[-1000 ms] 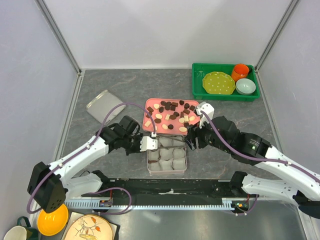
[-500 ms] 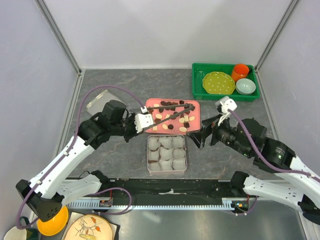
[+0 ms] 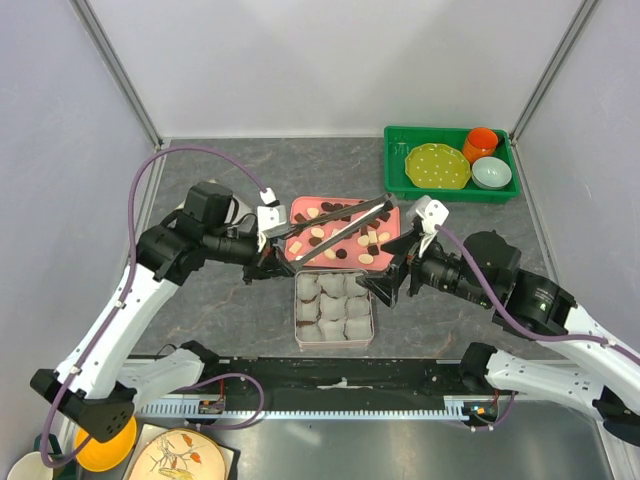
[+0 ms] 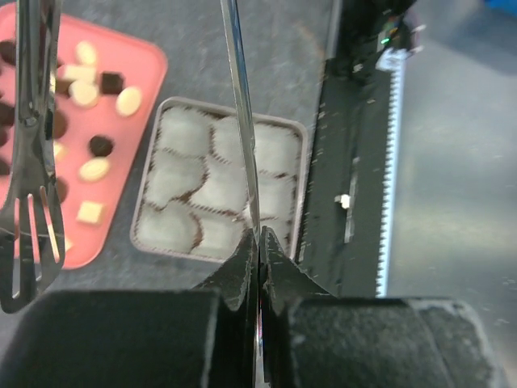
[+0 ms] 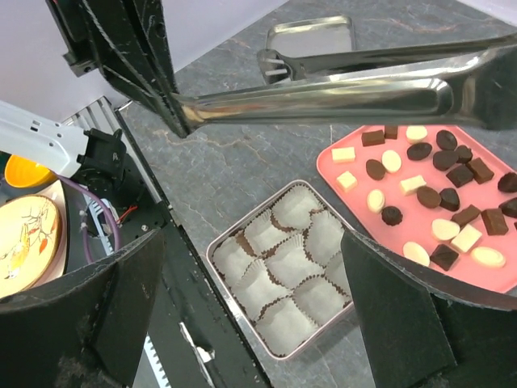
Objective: Pack the chocolate
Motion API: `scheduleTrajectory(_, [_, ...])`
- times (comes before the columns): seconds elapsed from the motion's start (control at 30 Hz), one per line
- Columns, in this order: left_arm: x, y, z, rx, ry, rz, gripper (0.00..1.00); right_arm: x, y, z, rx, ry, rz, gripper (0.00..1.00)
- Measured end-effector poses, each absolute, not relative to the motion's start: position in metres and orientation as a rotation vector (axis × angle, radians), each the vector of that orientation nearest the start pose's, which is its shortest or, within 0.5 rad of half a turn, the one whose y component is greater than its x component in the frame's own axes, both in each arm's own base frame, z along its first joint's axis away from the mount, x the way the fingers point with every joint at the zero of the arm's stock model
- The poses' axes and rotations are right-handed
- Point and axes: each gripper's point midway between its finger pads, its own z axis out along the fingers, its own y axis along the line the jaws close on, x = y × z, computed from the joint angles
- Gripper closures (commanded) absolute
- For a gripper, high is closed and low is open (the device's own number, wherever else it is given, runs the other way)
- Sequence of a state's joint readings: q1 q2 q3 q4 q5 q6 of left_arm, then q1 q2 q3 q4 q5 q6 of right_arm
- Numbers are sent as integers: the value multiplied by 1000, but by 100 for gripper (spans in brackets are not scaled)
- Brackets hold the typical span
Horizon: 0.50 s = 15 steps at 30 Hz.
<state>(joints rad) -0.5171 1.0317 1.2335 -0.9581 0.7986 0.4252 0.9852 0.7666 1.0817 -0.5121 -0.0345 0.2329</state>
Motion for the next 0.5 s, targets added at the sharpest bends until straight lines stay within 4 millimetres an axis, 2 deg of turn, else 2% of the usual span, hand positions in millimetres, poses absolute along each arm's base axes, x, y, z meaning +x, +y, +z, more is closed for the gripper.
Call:
scheduleTrajectory(0.13, [142,-221,294,1345,1734,-1074,98,147,250,341,-739,1702,892,2])
scheduleTrajectory(0.23, [145,-220,306,1292,1718,-1146,98,153,261,340,-780,1707,890,2])
scheduleTrajectory(0.33, [166,-209,317,1173,1733,-1216,98,169,271,342,-797,1712,889,2])
scheduleTrajectory(0.4, [186,-201,321,1098,1748,-1239,99,191,282,337,-800,1730,900,2])
scheduleTrajectory(0.5, [210,-194,320,1034,1766,-1256,99,219,279,328,-764,1764,909,2])
